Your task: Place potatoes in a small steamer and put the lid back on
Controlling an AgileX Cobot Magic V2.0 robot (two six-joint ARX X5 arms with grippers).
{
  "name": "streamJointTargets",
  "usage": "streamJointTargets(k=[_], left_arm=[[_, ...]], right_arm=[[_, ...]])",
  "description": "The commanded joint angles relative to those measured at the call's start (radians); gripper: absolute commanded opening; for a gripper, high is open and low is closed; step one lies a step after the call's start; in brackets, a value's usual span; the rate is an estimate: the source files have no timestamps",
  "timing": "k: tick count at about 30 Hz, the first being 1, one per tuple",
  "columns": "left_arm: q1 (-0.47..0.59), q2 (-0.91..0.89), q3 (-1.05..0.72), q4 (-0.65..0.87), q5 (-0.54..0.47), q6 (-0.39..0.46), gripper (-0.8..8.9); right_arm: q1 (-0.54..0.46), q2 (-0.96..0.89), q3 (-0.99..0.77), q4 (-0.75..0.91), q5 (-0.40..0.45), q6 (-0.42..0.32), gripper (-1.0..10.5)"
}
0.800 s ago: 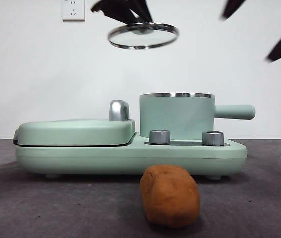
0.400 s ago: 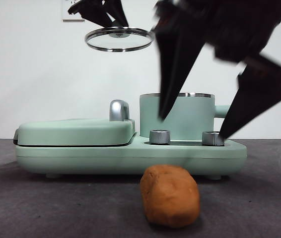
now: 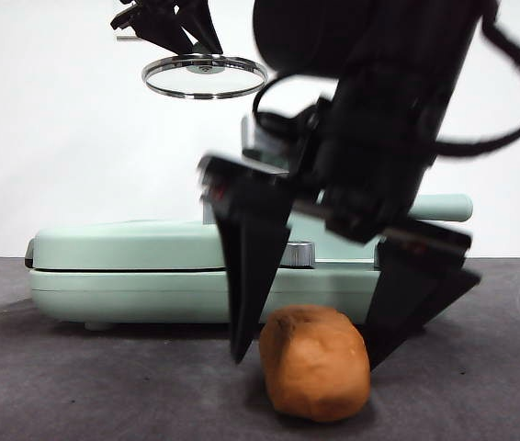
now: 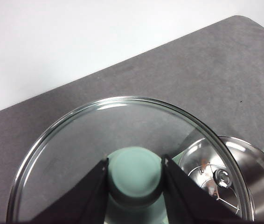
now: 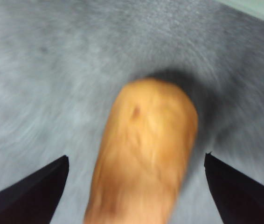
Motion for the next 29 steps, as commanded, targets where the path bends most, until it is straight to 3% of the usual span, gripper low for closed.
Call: streamJointTargets(k=[1, 4, 6, 10, 14, 23, 29], left_arm=[[-0.003, -0.011, 0.038, 0.024, 0.004, -0.003, 0.5], [-0.003, -0.011, 0.038, 0.024, 0.004, -0.003, 0.5], [-0.003, -0.011, 0.038, 0.024, 0.004, -0.003, 0.5], [-0.002, -0.011, 0.038, 0.024, 0.004, -0.002, 0.5], [0.002, -0.01, 0.038, 0.026, 0.004, -0.003, 0.5], [0.003, -0.01, 0.038, 0.036, 0.004, 0.002, 0.5], [0.003, -0.009, 0.038, 0.036, 0.004, 0.005, 0.5]], right_arm=[[0.011, 0.05, 0.016, 0.031, 0.004, 0.01, 3.3], [0.012, 0.055, 0.016, 0.031, 0.004, 0.01, 0.7], [0.013, 0.045, 0.019, 0.028, -0.004, 0.01, 0.1], [0.002, 0.017, 0.066, -0.022, -0.023, -0.009, 0.1], [-0.034, 0.008, 0.207, -0.203, -0.025, -0.055, 0.1], [-0.227, 0.042, 0.573, -0.483, -0.025, -0.231, 0.1], [-0.357, 0.174, 0.848, -0.621, -0.026, -0.292, 0.1]])
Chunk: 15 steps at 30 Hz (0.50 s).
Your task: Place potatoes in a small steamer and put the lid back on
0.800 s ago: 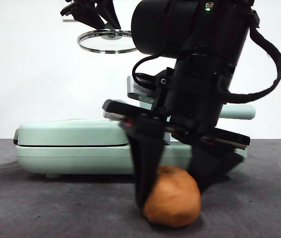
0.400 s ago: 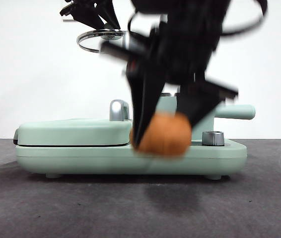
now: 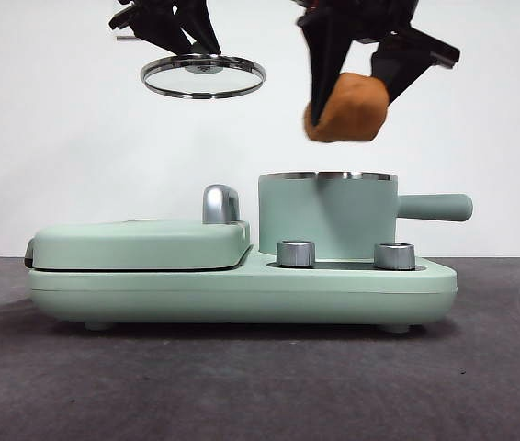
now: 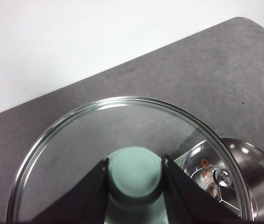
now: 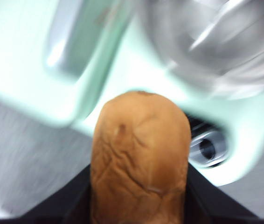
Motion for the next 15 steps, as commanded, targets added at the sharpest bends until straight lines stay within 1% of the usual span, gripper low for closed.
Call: streamJointTargets(k=[1, 5, 10, 13, 15], left_arm=[[-0.003, -0.009, 0.038, 0.029, 0.003, 0.005, 0.5], [-0.003, -0.009, 0.038, 0.029, 0.004, 0.005, 0.5], [-0.003, -0.009, 0.038, 0.029, 0.003, 0.008, 0.5], [-0.003, -0.009, 0.038, 0.029, 0.003, 0.008, 0.5], [-0.003, -0.009, 0.038, 0.029, 0.003, 0.008, 0.5]], right_arm=[[-0.037, 0.109, 0.157, -0.059, 0.0, -0.058, 0.1], [-0.078, 0.244, 0.356, -0.122, -0.002, -0.076, 0.1], [-0.111, 0.406, 0.587, -0.15, -0.071, -0.076, 0.1], [-0.12, 0.48, 0.668, -0.161, -0.077, -0.075, 0.1], [-0.121, 0.517, 0.69, -0.166, -0.076, -0.076, 0.1]])
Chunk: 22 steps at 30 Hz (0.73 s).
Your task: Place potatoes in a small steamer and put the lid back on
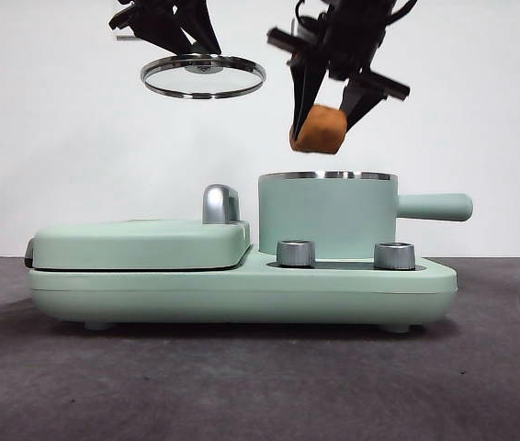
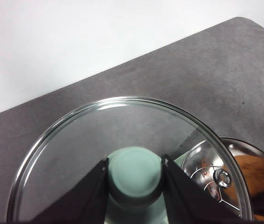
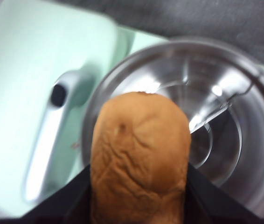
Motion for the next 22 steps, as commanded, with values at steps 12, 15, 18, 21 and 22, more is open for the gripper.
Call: streamJointTargets(k=[12, 15, 18, 21, 22], left_arm=[[-0.003, -0.007, 0.038, 0.028, 0.004, 0.008, 0.5], [-0.003, -0.007, 0.038, 0.029, 0.004, 0.008, 0.5], [-0.003, -0.007, 0.038, 0.029, 0.004, 0.008, 0.5], [-0.003, -0.005, 0.038, 0.028, 0.004, 0.007, 0.5], [-0.003, -0.005, 0.038, 0.027, 0.004, 0.007, 0.5]], right_arm=[[0.006, 0.151, 0.039, -0.099, 0.067, -0.069, 0.1], [0.006, 0.155, 0.039, -0.108, 0.075, -0.072, 0.1], [0.008, 0.155, 0.039, -0.108, 0.075, -0.072, 0.2], [0.012, 0.156, 0.039, -0.108, 0.074, -0.076, 1.3], [0.013, 0.156, 0.039, -0.108, 0.076, -0.082, 1.6]])
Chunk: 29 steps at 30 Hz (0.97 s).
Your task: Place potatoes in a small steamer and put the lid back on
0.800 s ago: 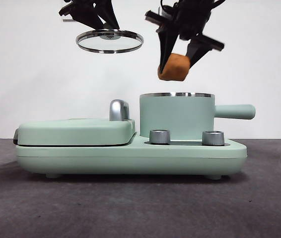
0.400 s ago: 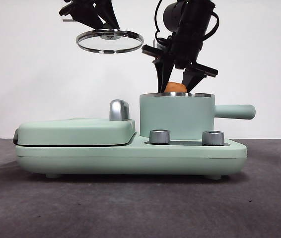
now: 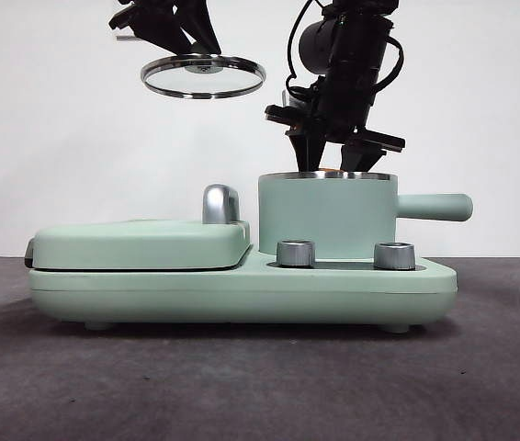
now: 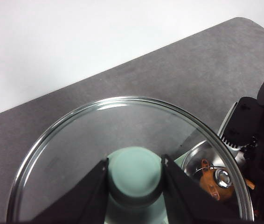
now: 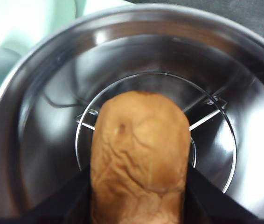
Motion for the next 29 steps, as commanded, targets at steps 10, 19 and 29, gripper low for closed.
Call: streamJointTargets(k=[10, 19, 29], left_arm=[[-0.003, -0.005, 0.038, 0.023, 0.004, 0.007, 0.5], [-0.006, -0.005, 0.038, 0.013, 0.004, 0.006, 0.5], [-0.033, -0.005, 0.038, -0.01, 0.004, 0.007, 0.5]], right_arm=[[0.012, 0.019, 0.028, -0.07, -0.005, -0.03, 3.1], [-0.029, -0.114, 0.031, -0.076, -0.128, -0.029, 3.1], [-0.025, -0.441, -0.004, -0.08, -0.064, -0.047, 3.1]])
